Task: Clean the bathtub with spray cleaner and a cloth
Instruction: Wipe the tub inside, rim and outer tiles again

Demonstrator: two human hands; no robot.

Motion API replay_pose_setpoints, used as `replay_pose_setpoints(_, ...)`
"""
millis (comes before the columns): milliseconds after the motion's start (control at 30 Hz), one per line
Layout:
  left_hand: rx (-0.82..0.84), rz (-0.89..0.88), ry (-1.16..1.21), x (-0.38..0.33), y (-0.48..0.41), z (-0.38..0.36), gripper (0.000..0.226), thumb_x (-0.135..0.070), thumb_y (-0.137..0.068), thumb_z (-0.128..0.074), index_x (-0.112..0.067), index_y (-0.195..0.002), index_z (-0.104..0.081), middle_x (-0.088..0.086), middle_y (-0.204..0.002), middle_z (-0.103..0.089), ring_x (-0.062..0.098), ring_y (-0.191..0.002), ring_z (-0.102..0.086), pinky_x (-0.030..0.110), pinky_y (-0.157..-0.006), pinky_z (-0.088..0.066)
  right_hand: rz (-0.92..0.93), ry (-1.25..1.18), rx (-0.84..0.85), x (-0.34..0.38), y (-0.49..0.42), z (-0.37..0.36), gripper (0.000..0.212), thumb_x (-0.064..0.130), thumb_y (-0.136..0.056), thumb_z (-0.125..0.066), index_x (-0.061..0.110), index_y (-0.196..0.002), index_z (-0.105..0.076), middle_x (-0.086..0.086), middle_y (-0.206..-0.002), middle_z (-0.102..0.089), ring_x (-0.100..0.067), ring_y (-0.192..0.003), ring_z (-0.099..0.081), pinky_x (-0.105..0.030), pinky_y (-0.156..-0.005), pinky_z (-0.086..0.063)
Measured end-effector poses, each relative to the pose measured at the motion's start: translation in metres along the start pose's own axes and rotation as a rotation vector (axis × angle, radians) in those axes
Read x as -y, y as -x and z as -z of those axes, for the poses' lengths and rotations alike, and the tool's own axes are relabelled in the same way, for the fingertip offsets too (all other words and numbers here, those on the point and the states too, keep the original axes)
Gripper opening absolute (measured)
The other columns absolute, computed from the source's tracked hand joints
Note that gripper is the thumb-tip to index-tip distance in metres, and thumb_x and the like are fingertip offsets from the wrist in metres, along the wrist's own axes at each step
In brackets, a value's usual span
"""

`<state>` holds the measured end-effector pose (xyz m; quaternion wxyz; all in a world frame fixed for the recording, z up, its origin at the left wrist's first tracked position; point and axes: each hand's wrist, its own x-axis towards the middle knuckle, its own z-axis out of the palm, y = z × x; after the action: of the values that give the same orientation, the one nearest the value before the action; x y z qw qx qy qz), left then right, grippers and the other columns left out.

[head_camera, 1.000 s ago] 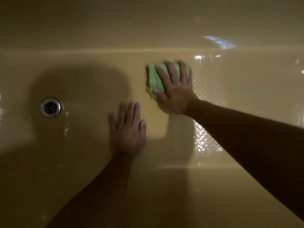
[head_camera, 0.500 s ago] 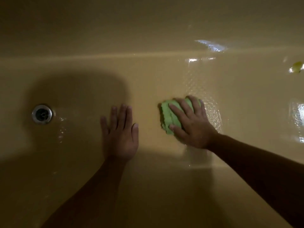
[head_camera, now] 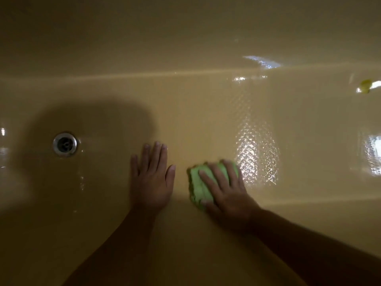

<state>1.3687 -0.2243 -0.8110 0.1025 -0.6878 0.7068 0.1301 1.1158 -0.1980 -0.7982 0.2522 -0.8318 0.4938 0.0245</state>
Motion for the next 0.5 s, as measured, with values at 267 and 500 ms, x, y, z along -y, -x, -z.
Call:
replay_pose_setpoints(267, 0.017, 0.007, 0.027, 0.022, 0.002, 0.004, 0.067, -0.056, -0.107, -0.012, -0.025, -0.166, -0.006, -0.005, -0.173, -0.003, 0.023, -0.16, 0.005, 0.058, -0.127, -0.005, 0.035, 0.027, 0.057, -0.003, -0.064, 0.016, 0.075, 0.064, -0.102, -0.031, 0.03, -0.165, -0.012, -0.008, -0.17, -0.016, -0.045, -0.155, -0.001, -0.073, -0.118, -0.003)
replay_pose_setpoints(500, -0.081, 0.002, 0.023, 0.034, -0.013, 0.002, 0.065, -0.053, -0.108, -0.021, -0.022, -0.166, -0.016, -0.004, -0.173, -0.013, 0.024, -0.16, -0.004, 0.06, -0.126, -0.008, -0.049, 0.101, -0.055, -0.015, -0.232, 0.072, 0.087, 0.072, -0.091, -0.023, 0.029, -0.166, -0.013, -0.009, -0.173, -0.007, -0.053, -0.154, 0.003, -0.071, -0.117, 0.008)
